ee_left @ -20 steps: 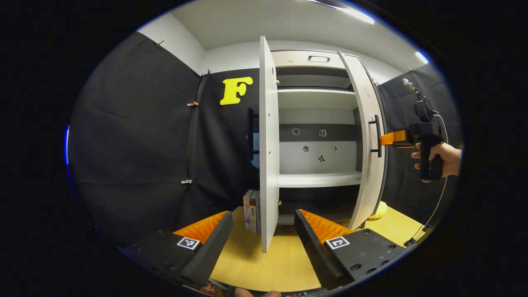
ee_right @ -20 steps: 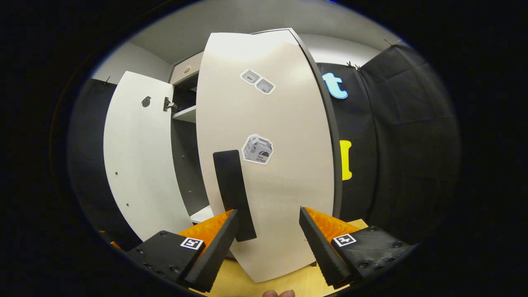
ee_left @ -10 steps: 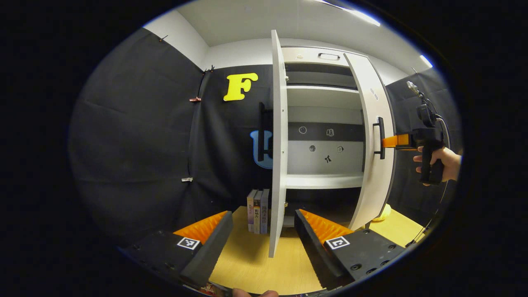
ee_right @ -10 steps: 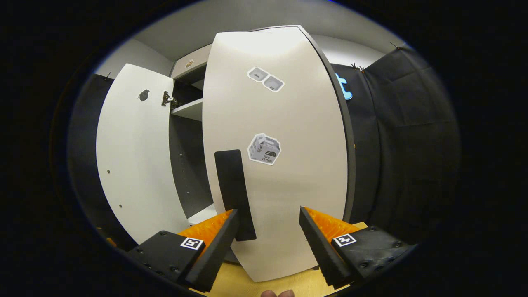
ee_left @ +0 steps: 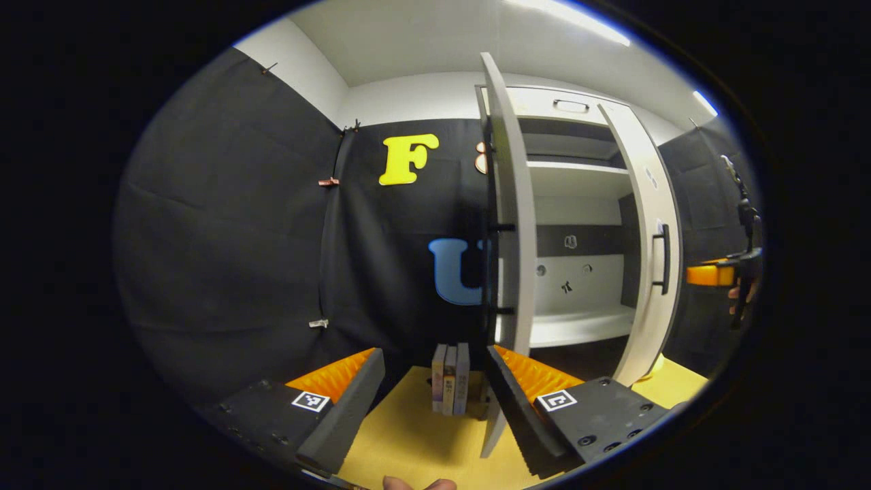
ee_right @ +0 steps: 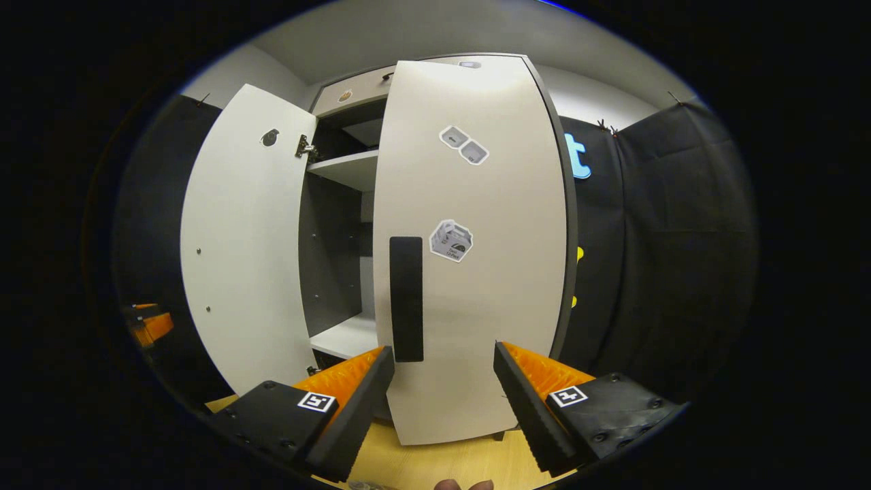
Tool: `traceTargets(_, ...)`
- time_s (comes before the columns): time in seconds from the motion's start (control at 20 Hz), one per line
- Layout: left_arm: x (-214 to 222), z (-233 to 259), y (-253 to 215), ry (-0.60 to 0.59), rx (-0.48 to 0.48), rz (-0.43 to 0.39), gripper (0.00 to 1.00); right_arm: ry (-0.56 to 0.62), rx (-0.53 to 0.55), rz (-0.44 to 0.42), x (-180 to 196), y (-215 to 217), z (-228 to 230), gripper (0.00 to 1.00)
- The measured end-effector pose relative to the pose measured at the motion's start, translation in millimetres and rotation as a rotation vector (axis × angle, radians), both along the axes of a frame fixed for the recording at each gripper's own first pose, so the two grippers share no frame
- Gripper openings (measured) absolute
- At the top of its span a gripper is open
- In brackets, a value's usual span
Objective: Grasp the bottle in the cabinet with the left hand and place it on the coaster, then close the right door with the right hand and the left door with the left hand.
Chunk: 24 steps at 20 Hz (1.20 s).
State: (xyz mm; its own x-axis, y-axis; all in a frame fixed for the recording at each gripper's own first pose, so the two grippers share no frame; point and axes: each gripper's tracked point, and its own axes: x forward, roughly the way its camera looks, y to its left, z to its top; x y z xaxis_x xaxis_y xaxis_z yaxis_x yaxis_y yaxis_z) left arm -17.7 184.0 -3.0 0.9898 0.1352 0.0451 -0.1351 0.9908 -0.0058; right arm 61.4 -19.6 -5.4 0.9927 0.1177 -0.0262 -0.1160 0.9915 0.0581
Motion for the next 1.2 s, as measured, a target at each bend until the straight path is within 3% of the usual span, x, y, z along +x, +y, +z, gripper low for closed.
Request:
traceTargets(0.2,34,21,13,-0.001,0.028,0.02,0.95,0.015,0.001,0.012,-20,1,-3,0.98)
traceTargets(0.5,78,1,8,0.053,0.001,0.012,0.95,-0.026,-0.081,-0.017,-50,-12,-1,0.96)
traceTargets(1.2,78,2,-10,0.05,-0.02,-0.024,0.92,0.004,-0.015,-0.091,-79,-45,-8,0.96)
